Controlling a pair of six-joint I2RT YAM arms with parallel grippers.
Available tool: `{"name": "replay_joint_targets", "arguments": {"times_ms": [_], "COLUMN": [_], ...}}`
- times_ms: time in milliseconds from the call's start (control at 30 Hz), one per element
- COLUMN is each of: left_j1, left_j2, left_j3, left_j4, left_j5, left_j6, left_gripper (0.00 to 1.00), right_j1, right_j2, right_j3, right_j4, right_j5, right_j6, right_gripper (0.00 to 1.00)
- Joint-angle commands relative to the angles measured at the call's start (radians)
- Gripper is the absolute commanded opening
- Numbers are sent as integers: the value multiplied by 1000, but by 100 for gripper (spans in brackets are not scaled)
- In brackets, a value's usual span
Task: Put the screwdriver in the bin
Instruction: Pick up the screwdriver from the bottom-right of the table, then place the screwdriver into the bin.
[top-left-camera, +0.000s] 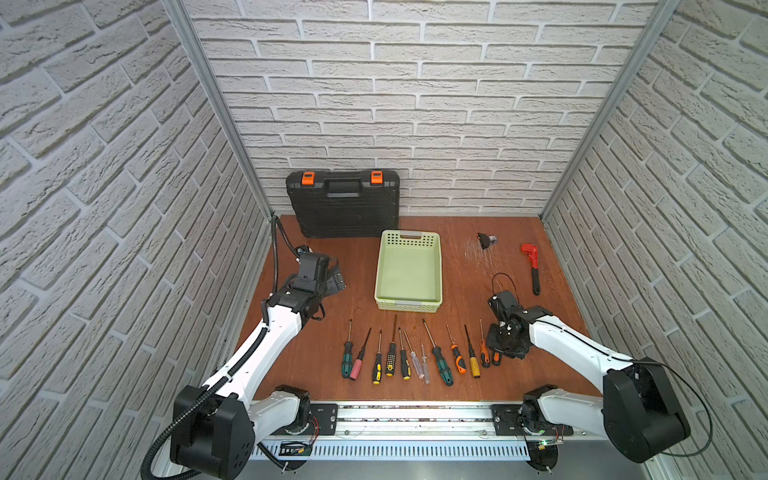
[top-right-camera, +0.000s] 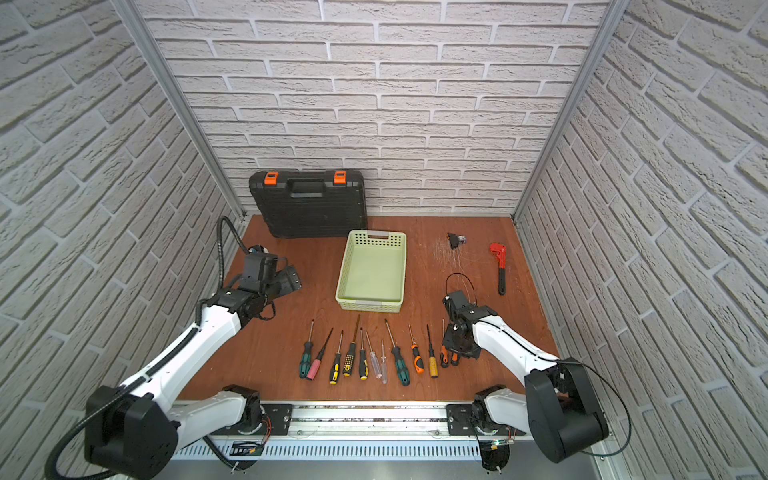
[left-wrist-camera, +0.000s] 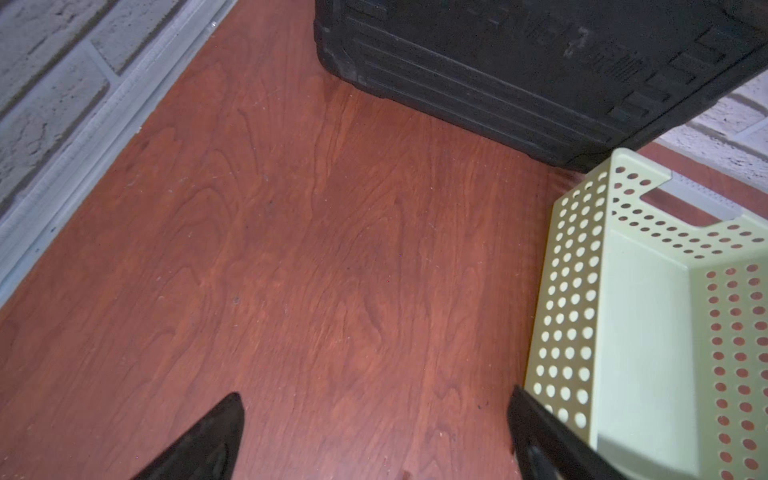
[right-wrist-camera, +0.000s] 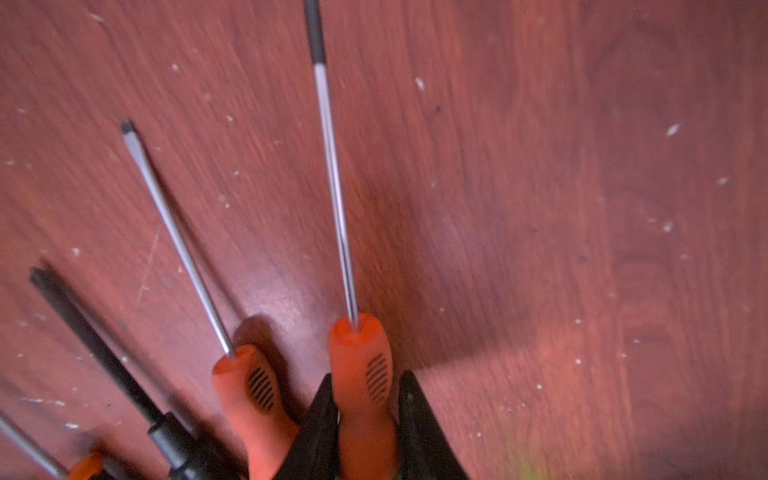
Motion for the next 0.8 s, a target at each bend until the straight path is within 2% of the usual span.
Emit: {"name": "replay_joint_targets", "arguments": {"times_ms": [0, 167, 333, 533, 767], "left_j1": [26, 33, 36, 35, 30], "left_j2": [-52, -73, -60, -29, -65], "left_j3": [32, 32, 37, 80, 17], "left_j4": [-9, -12, -13, -113, -135], "left_j5": [-15, -16, 33, 121, 195], "left_j6": [47, 81, 67, 83, 7], "left_gripper": [98, 98, 98, 98, 98], "right_j1": [6, 6, 37, 91, 154], "right_j2": [-44, -29, 105, 313, 643], "right_j3": [96, 298, 549, 800, 1149], "right_j4": [-70, -119, -157, -95, -134], "right_j5": [52, -29, -144, -342, -402], "right_j6": [-37, -96, -147, -175, -238], "right_gripper": [6, 5, 5, 5, 5]}}
